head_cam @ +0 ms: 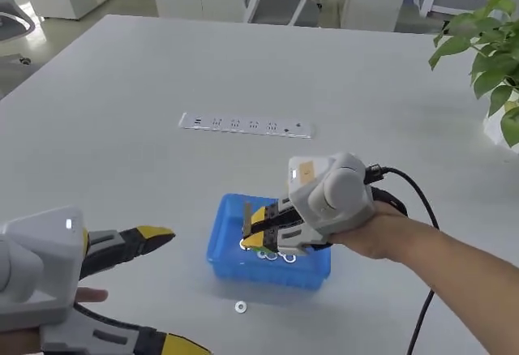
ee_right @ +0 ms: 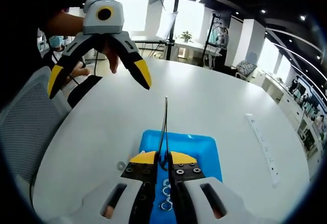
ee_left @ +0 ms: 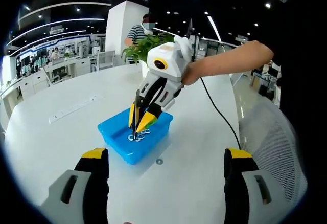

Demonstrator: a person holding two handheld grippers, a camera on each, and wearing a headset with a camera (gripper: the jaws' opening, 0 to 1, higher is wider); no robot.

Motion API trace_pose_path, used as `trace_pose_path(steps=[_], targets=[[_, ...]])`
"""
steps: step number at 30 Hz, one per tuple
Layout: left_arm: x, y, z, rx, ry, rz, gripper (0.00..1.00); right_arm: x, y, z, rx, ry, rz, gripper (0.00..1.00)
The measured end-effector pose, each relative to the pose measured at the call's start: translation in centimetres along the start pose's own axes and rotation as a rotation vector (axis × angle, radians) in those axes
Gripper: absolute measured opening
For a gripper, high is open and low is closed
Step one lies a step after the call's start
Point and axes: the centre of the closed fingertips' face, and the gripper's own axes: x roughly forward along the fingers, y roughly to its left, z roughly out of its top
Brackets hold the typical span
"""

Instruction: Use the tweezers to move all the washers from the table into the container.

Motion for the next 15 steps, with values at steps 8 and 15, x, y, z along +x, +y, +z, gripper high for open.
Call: trace_pose_path(steps=[8,15], targets=[[-0.1,0.3,-0.1,-0.007,0.002,0.009,0.99,0.9,0.0,-1.2,0.034,0.007,0.019,0.09],[0.2,0.5,-0.1,-0.002,0.001,0.003,0.96,1.3,0.4,-1.8,0.041,0.019,0.026,0.09]])
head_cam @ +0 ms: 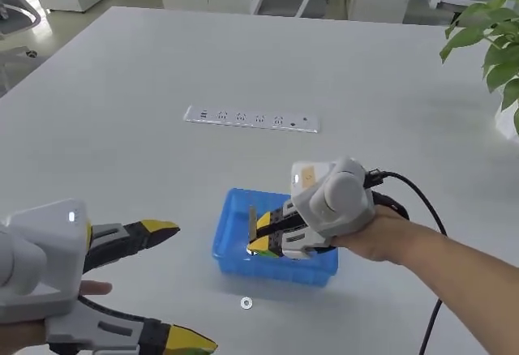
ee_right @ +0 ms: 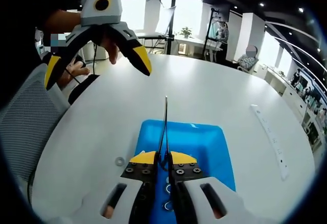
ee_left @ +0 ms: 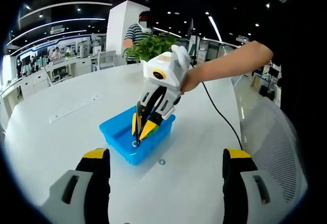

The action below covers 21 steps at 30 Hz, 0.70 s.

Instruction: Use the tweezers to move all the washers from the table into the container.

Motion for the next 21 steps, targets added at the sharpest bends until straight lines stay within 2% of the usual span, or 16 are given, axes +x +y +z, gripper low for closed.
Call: trace_pose_path(steps=[3,7,9,13,21], targets=[[0.3,0.2,0.3,0.004,-0.006,-0.003,0.94,0.1,0.0,-0.2,-0.001,0.007,0.0,0.09],[0.9,0.9,0.8,0.024,-0.004,-0.008,0.83,0.1,-0.1,-0.3,0.01,0.002,0.001,0.09],[1.4,1.5,1.0,0.057,0.008,0.001,0.78,0.1,-0.1,-0.5,0.002,0.016,0.001,0.09],[2.5,1.8,1.9,0.074,-0.01,-0.021,0.68,0.1,-0.1,-0.6,-0.001,0.018,0.003,0.09],[4.7,3.5,3.7,0.147,-0.009,-0.025,0.47,0.1,0.0,-0.6,0.003,0.01,0.006,0.09]])
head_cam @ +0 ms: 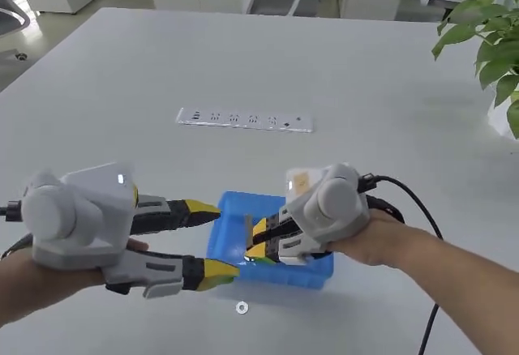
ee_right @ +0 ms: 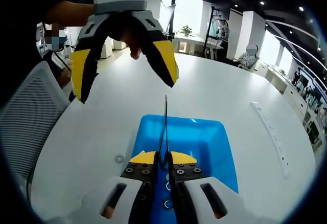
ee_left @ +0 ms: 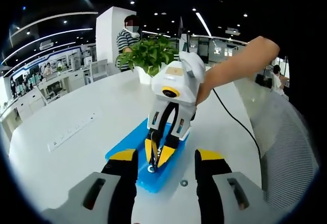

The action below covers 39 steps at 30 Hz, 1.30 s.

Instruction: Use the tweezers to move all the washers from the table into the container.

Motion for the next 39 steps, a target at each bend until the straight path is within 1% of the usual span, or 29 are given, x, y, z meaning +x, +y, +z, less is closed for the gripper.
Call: trace_pose_path(steps=[2,3,6,8,11,14,17,18,19,20,23,26,29,32,35,39], targets=[[0.4,0.6,0.1,0.02,0.011,0.004,0.41,0.0,0.0,0.0,0.0,-0.001,0.0,0.09],[0.5,0.8,0.1,0.031,0.015,0.011,0.37,0.0,0.0,0.0,-0.001,-0.002,0.0,0.09],[1.0,1.2,0.3,0.045,0.02,0.002,0.28,0.0,0.0,0.0,-0.003,-0.003,0.002,0.09],[1.3,1.2,0.3,0.061,0.029,-0.006,0.24,0.0,0.0,0.0,-0.005,-0.004,0.004,0.09],[1.7,1.2,0.6,0.069,0.028,-0.017,0.22,0.0,0.0,0.0,-0.01,-0.002,0.006,0.09],[2.1,1.2,0.8,0.08,0.032,-0.028,0.15,0.0,0.0,0.0,-0.017,-0.002,0.011,0.09],[2.5,1.2,1.0,0.09,0.038,-0.036,0.14,0.0,0.1,0.0,-0.024,0.002,0.018,0.09],[2.6,1.2,0.9,0.092,0.043,-0.036,0.14,-0.1,0.1,0.0,-0.024,0.002,0.018,0.1],[2.7,1.2,0.7,0.096,0.058,-0.039,0.13,-0.1,0.1,0.0,-0.024,0.002,0.017,0.1],[2.7,1.0,0.6,0.094,0.062,-0.049,0.11,-0.1,0.1,0.0,-0.022,0.002,0.017,0.1],[2.7,0.8,0.6,0.094,0.059,-0.059,0.07,-0.1,0.1,-0.1,-0.018,0.0,0.016,0.1],[2.8,0.7,0.6,0.105,0.058,-0.063,0.07,-0.1,0.0,-0.1,-0.018,0.003,0.015,0.11],[2.9,0.8,0.6,0.113,0.061,-0.068,0.06,-0.1,0.0,-0.3,-0.024,0.023,0.02,0.12],[2.9,0.8,0.5,0.115,0.063,-0.07,0.05,-0.2,0.0,-0.3,-0.016,0.029,0.019,0.12],[2.9,0.8,0.4,0.106,0.064,-0.07,0.05,-0.6,-0.1,-0.4,0.003,0.03,0.009,0.14],[2.9,0.9,0.4,0.1,0.069,-0.068,0.05,-1.1,-0.2,-0.4,0.009,0.031,-0.006,0.18]])
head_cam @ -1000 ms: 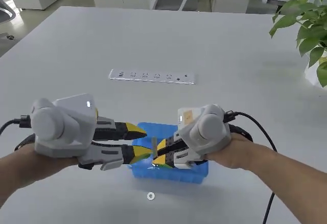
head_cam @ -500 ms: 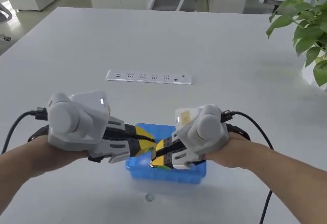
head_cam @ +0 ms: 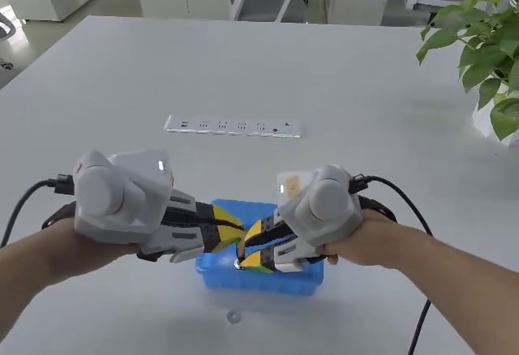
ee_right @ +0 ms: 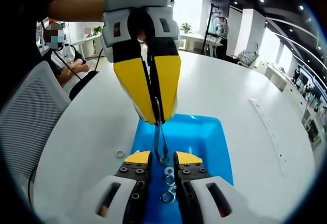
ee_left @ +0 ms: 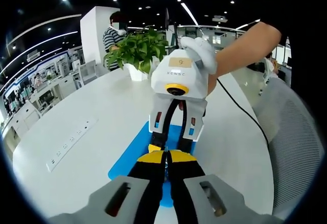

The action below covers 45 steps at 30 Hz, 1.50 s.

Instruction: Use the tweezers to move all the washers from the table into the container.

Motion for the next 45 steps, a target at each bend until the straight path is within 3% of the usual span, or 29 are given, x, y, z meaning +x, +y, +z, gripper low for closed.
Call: trace_pose_path(steps=[10,14,28,45], targets=[[-0.4,-0.4,1.0,-0.005,-0.005,0.001,0.05,-2.2,0.2,0.4,0.043,-0.006,-0.062,0.31],[-0.6,-0.5,1.5,0.0,-0.007,0.007,0.05,-3.0,0.2,0.5,0.074,-0.004,-0.092,0.41],[-1.9,-0.7,3.3,-0.009,-0.019,0.027,0.05,-5.6,0.9,0.6,0.143,-0.013,-0.173,0.49],[-3.6,-0.9,3.8,-0.013,-0.005,0.044,0.05,-9.3,2.6,-0.5,0.24,-0.017,-0.276,0.62]])
